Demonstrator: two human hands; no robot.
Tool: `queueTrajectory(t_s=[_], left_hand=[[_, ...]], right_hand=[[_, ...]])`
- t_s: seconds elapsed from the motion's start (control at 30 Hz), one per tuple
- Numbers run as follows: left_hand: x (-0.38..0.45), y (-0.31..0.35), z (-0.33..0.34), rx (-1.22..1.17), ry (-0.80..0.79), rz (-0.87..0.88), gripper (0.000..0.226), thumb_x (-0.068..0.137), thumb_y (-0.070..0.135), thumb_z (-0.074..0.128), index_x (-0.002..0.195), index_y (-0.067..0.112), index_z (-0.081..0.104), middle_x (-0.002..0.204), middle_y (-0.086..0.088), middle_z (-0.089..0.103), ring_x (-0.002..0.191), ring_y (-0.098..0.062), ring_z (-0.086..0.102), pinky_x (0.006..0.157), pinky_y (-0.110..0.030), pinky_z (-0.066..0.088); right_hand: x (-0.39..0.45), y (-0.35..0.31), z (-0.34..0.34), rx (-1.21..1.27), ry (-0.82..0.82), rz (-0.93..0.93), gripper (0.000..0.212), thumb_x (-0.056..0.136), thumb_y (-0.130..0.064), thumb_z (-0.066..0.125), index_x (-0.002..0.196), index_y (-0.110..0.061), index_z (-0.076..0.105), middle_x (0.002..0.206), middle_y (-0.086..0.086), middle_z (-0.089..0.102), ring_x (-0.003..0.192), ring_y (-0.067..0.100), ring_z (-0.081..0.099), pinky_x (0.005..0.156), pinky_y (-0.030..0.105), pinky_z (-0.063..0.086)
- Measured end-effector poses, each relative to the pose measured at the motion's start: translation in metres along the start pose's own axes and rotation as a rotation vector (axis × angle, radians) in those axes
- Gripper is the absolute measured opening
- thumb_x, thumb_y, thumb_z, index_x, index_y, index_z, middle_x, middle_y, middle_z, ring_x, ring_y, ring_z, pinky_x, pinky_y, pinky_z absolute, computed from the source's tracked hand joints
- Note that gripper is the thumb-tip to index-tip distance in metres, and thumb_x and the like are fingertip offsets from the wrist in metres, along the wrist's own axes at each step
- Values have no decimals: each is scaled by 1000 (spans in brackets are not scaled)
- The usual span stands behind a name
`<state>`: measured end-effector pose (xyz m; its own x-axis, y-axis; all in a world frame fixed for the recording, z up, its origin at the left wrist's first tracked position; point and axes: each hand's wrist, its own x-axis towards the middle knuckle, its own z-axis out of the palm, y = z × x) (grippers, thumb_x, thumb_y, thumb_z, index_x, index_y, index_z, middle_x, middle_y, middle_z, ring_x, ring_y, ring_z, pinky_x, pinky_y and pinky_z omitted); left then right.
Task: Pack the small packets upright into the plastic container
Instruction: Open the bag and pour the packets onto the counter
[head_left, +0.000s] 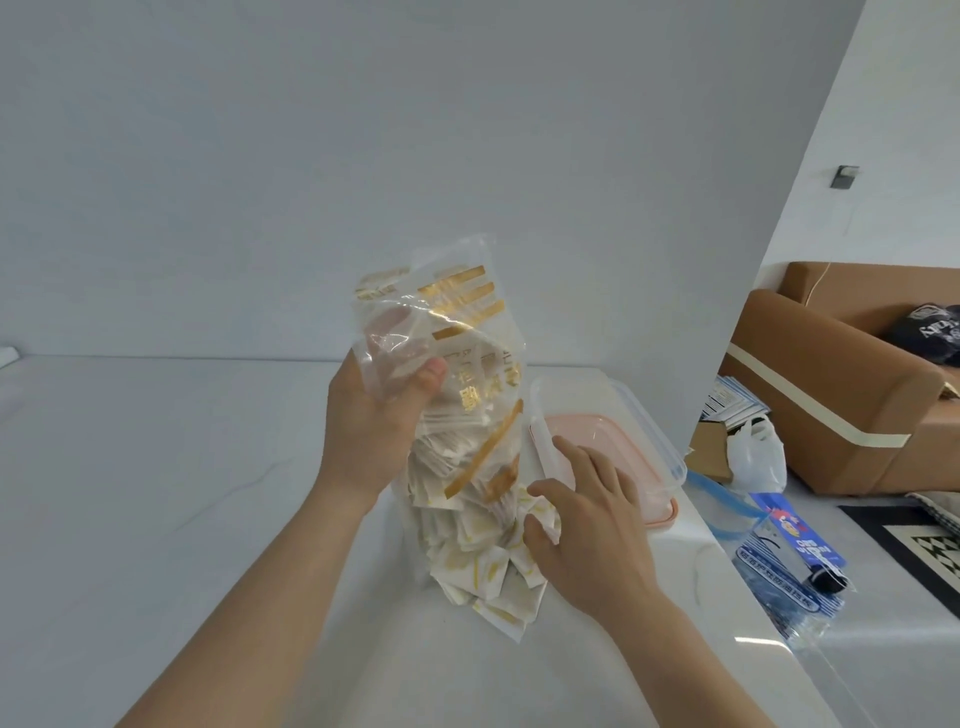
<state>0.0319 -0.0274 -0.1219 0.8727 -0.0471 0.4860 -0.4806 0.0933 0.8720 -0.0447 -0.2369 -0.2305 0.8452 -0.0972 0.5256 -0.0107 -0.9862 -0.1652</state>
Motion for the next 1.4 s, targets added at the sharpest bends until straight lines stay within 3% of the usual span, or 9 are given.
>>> queueTrajectory(t_s=[0.13,0.2,0.67,0.83,1.1,1.4], left_hand=[[-4,3,3,50,-36,60,47,89,30,76,132,41,59,122,5,74,120,-10,67,100,-46,56],[-8,7,7,57,-61,82,47,87,35,75,131,41,59,124,6,73,122,-11,66,102,-53,54],[-16,33,12,122,-68,213,43,88,35,75,128,36,59,124,8,72,116,-13,69,90,-36,61],[-19,37,14,130,-60,252,44,89,35,74,129,29,59,123,6,72,115,-14,70,91,-36,61],[-28,44,21,111,-31,328,63,85,47,73,136,12,59,121,9,73,115,-13,70,93,-45,60],[-28,50,18,104,-31,368,61,88,41,74,136,9,58,126,5,70,118,-19,69,94,-47,59]], right_hand=[[0,0,-3,-12,-5,11,26,76,-38,76,101,-30,77,148,5,55,135,29,47,104,46,42],[0,-1,-4,-11,-4,14,27,77,-38,75,102,-30,77,148,4,55,135,28,47,104,46,42],[0,-2,-6,-19,-27,41,31,77,-40,75,106,-31,76,148,4,54,135,29,48,105,49,42],[1,-3,-7,-10,-21,49,30,77,-41,74,106,-32,76,149,3,54,135,29,48,107,48,40],[1,-2,-8,14,32,46,31,76,-40,71,105,-30,76,145,3,56,133,29,48,104,49,42],[2,-4,-11,14,31,70,28,78,-39,74,105,-31,76,144,-1,55,133,26,46,106,46,39]])
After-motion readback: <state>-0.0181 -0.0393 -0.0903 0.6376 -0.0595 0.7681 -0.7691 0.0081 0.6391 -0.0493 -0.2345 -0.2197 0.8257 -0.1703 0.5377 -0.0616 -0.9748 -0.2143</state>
